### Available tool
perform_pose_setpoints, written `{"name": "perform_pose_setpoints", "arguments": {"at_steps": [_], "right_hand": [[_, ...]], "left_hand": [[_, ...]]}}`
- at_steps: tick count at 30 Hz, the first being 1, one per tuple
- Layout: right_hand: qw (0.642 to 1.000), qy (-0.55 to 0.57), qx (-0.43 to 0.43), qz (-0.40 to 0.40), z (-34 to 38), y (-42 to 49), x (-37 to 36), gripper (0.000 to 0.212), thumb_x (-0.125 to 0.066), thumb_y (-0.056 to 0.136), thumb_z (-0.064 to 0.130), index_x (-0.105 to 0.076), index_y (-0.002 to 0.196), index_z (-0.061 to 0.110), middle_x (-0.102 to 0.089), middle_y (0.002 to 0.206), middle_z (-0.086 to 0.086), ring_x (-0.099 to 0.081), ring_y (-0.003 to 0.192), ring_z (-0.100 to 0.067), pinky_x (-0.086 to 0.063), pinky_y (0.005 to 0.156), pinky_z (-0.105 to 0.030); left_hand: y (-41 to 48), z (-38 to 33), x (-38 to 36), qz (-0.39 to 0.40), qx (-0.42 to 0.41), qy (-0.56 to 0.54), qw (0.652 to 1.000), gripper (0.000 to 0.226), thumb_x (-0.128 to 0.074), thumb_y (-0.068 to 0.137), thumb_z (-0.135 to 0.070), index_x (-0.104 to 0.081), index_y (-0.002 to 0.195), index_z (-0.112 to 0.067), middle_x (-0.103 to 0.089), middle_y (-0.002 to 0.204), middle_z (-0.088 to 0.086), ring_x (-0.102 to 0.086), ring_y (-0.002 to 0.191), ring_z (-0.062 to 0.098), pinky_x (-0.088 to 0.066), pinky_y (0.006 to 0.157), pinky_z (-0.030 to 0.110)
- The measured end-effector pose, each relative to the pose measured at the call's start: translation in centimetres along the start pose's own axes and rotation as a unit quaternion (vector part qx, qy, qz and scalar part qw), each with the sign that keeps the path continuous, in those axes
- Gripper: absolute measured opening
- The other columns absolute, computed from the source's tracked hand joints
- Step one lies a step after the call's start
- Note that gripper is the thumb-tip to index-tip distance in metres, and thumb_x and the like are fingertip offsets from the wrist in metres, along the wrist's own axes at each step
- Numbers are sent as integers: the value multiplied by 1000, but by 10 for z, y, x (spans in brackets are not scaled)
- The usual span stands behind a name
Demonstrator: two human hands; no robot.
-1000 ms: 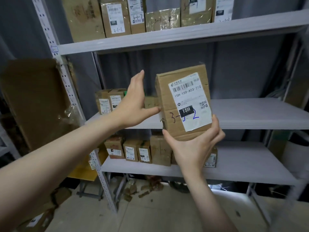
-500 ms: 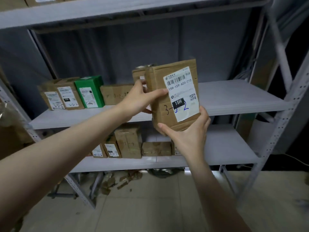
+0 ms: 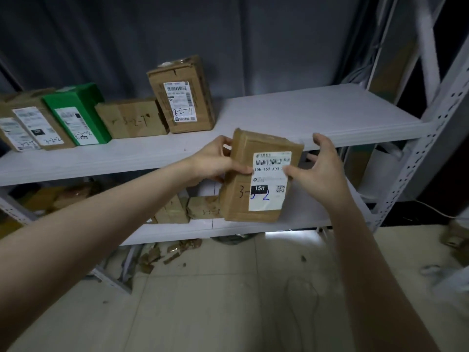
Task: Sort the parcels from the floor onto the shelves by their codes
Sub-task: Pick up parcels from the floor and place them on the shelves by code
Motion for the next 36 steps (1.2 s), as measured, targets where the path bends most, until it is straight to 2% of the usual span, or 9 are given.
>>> {"name": "perform_pose_setpoints", "arguments": {"at_steps": [4,10,12,15,18,21,25,30,36], "right_hand": [[990,-66,21,119,-9,17,-13,97,-81,72,12,-29,154,17,-39,154,1,-42,139,-18,-42,109,-37],[954,-141,12,266,-36,33,-35,96,-83,66,7,-39,149,24,-51,141,0,-59,111,-14,-58,79,-30],[943,-181,27,280,-46,41,-41,95,-85,64,8,-43,148,21,-51,140,1,-54,118,-13,-51,85,-25],[926,-246,38,283,-63,50,-49,93,-89,59,18,-48,142,22,-53,135,3,-50,124,-15,-45,98,-29],[917,-295,10,269,-95,61,-58,76,-86,54,20,-60,125,28,-57,116,6,-58,107,-19,-50,87,-32],[925,-304,-43,225,-134,77,-63,56,-73,56,23,-63,112,23,-59,112,-2,-61,102,-26,-54,83,-35],[918,-347,-106,158,-177,102,-64,59,-69,80,11,-44,133,5,-44,131,-14,-47,119,-38,-46,95,-43],[914,-360,-124,142,-206,136,-92,64,-69,83,8,-39,139,3,-39,139,-16,-39,127,-39,-46,96,-43],[899,-380,-141,166,-227,162,-139,73,-66,80,1,-34,144,13,-27,149,-18,-20,142,-45,-44,99,-61]], "left_hand": [[18,15,-34,65,6,24,998,73,-87,69,-13,-40,125,-20,-59,117,-1,-62,108,17,-57,88,41],[37,32,-63,104,-13,67,992,82,-89,65,-7,-39,130,-17,-56,125,0,-55,120,16,-49,101,34],[43,38,-70,105,-10,78,991,82,-87,67,-4,-37,132,-15,-54,128,0,-53,121,15,-48,97,27],[53,46,-81,115,9,145,983,86,-87,69,-11,-34,137,-15,-51,135,-1,-49,125,16,-43,100,27],[57,56,-90,136,53,222,964,85,-80,79,-19,-29,147,-14,-45,140,-1,-43,130,16,-38,103,24],[61,63,-87,116,64,251,959,67,-67,91,-14,-32,149,-11,-42,148,5,-46,128,20,-36,84,11],[72,81,-74,74,96,264,957,41,-64,93,-20,-56,131,-6,-57,134,12,-54,112,26,-37,47,6],[96,96,-71,19,106,253,961,38,-66,90,-27,-62,119,-2,-62,119,14,-57,110,29,-47,86,30],[123,127,-70,-7,129,224,966,36,-68,89,-21,-61,122,-7,-60,124,11,-56,113,29,-46,92,31]]}}
Point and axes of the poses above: each hand's wrist, its own y-axis towards the middle knuckle, its own x-axis out of the back of the hand, z = x × y, the point moved 8 cm from there along y, towards the middle knuckle
